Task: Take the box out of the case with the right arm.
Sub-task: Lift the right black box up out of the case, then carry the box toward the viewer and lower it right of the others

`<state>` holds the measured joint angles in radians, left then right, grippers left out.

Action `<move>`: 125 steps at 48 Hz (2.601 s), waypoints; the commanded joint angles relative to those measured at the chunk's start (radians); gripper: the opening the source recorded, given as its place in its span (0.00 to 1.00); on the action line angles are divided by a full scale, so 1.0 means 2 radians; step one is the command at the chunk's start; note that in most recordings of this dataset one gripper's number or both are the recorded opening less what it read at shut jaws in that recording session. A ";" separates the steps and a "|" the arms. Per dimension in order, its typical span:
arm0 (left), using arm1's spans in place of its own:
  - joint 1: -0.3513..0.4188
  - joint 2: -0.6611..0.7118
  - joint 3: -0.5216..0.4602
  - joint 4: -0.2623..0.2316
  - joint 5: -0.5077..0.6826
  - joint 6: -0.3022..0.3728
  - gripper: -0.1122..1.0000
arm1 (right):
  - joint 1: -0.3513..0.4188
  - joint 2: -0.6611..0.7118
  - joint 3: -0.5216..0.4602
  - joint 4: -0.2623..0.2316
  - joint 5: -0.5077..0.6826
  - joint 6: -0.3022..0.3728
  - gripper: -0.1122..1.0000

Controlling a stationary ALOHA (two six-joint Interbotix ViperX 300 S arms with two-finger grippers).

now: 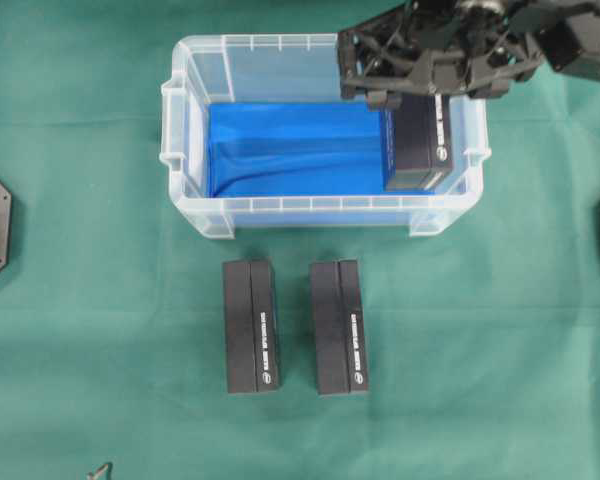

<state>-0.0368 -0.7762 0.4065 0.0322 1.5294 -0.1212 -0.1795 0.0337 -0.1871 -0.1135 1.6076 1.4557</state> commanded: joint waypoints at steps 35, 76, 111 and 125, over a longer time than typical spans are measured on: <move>0.001 0.002 -0.005 0.000 -0.002 0.001 0.10 | 0.009 -0.018 -0.068 -0.016 0.058 -0.001 0.68; 0.001 0.002 -0.005 0.000 -0.002 0.000 0.10 | 0.009 -0.017 -0.068 -0.018 0.060 -0.002 0.68; 0.001 0.002 -0.005 0.001 -0.002 0.000 0.10 | 0.067 -0.018 -0.067 -0.018 0.069 0.034 0.68; 0.001 0.005 -0.006 0.000 -0.002 0.000 0.10 | 0.133 -0.018 -0.067 -0.018 0.080 0.093 0.68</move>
<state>-0.0368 -0.7716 0.4050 0.0307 1.5294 -0.1212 0.0537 0.0337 -0.2961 -0.1442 1.7610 1.6214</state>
